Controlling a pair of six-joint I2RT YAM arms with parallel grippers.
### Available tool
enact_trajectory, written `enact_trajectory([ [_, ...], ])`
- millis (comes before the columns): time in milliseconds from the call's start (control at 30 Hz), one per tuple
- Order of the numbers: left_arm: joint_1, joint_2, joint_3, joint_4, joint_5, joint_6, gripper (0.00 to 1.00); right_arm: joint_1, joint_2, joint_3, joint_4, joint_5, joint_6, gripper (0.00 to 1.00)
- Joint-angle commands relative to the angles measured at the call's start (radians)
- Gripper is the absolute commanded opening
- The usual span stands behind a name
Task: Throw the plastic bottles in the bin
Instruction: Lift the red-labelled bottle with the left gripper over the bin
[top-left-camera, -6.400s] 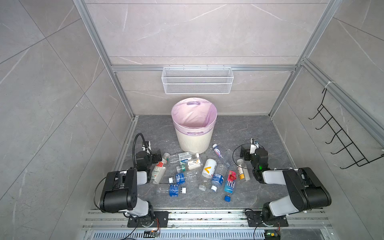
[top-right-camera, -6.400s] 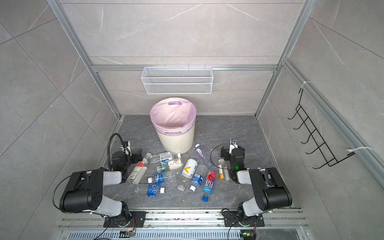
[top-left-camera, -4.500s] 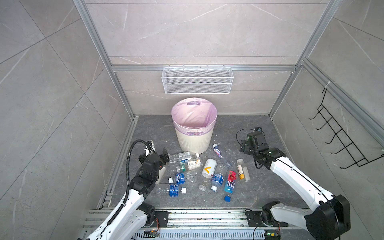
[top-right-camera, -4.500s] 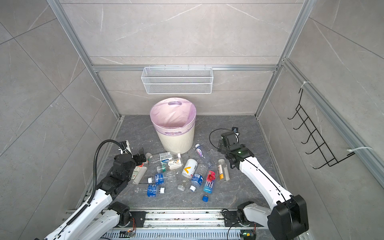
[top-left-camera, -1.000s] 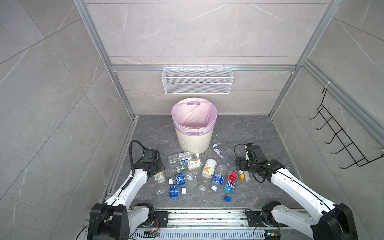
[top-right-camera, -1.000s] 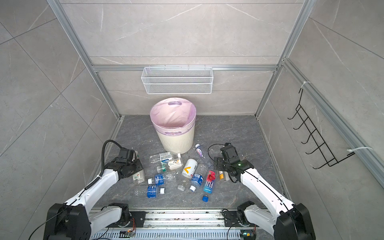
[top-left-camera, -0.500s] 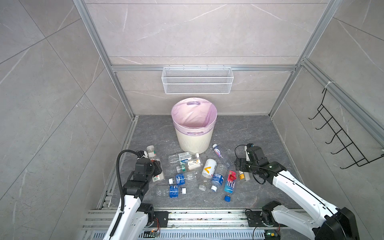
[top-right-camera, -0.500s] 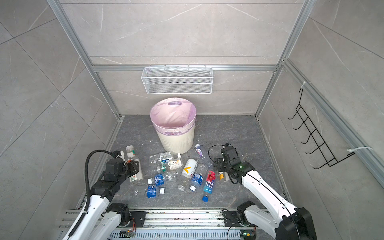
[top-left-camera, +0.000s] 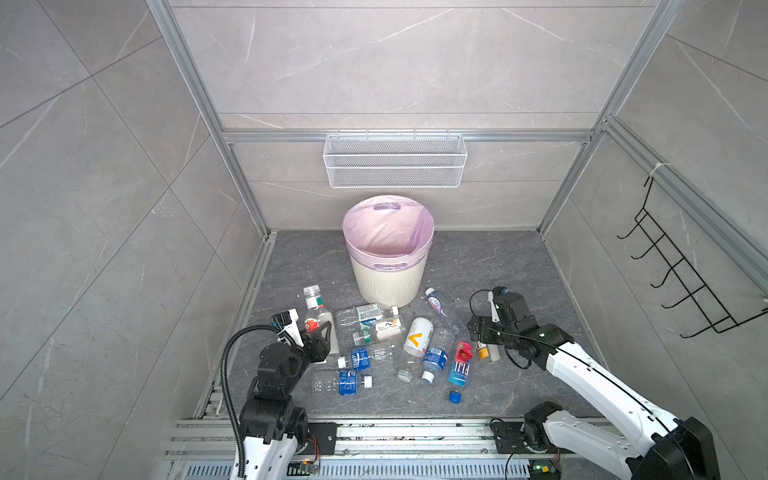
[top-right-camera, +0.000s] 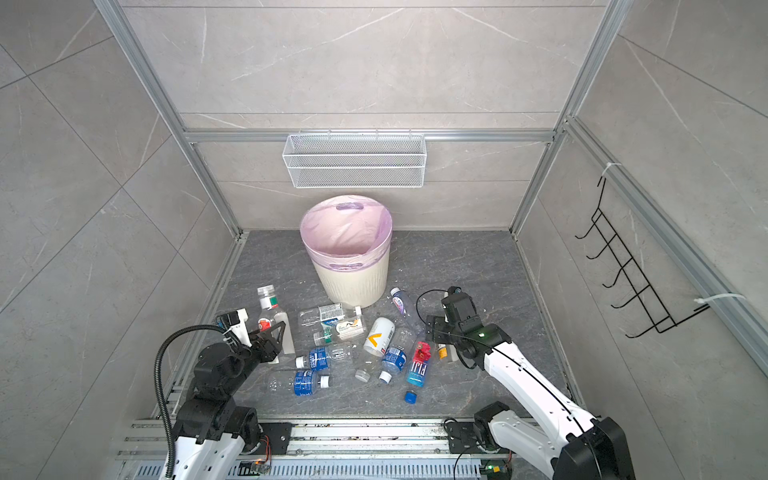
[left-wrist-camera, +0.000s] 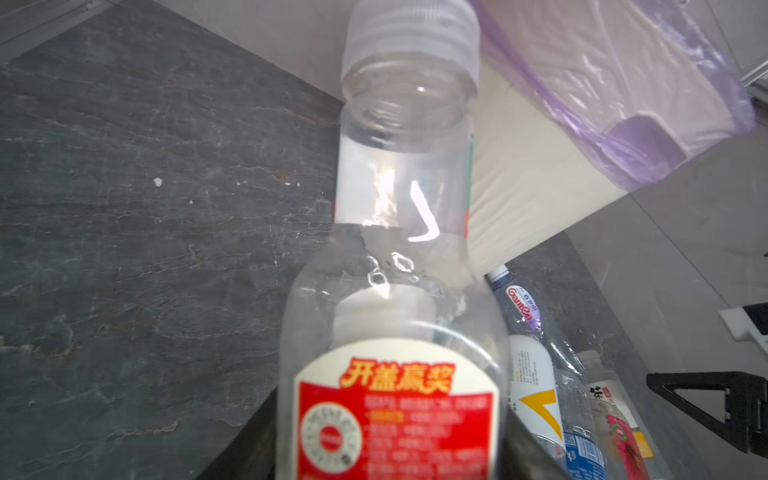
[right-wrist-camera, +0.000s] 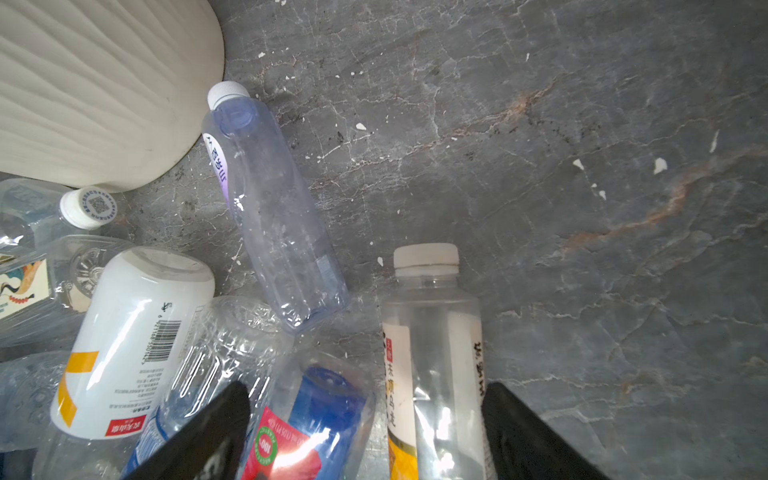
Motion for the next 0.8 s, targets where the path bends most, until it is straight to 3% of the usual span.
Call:
enact_trajectory([
  [0, 0.004, -0.034, 0.005, 0.095, 0.067, 0.025, 0.57, 0.007, -0.004, -0.011, 0.01, -0.006, -0.008, 0.9],
  [433, 0.004, 0.002, 0.166, 0.143, 0.091, 0.002, 0.58, 0.014, -0.007, -0.001, 0.009, -0.011, -0.007, 0.9],
  [633, 0.004, 0.177, 0.345, 0.24, 0.134, -0.014, 0.58, 0.016, -0.015, 0.007, 0.006, -0.01, -0.009, 0.9],
  [767, 0.0, 0.391, 0.526, 0.308, 0.193, -0.027, 0.58, 0.018, -0.024, 0.023, -0.004, -0.011, -0.009, 0.9],
])
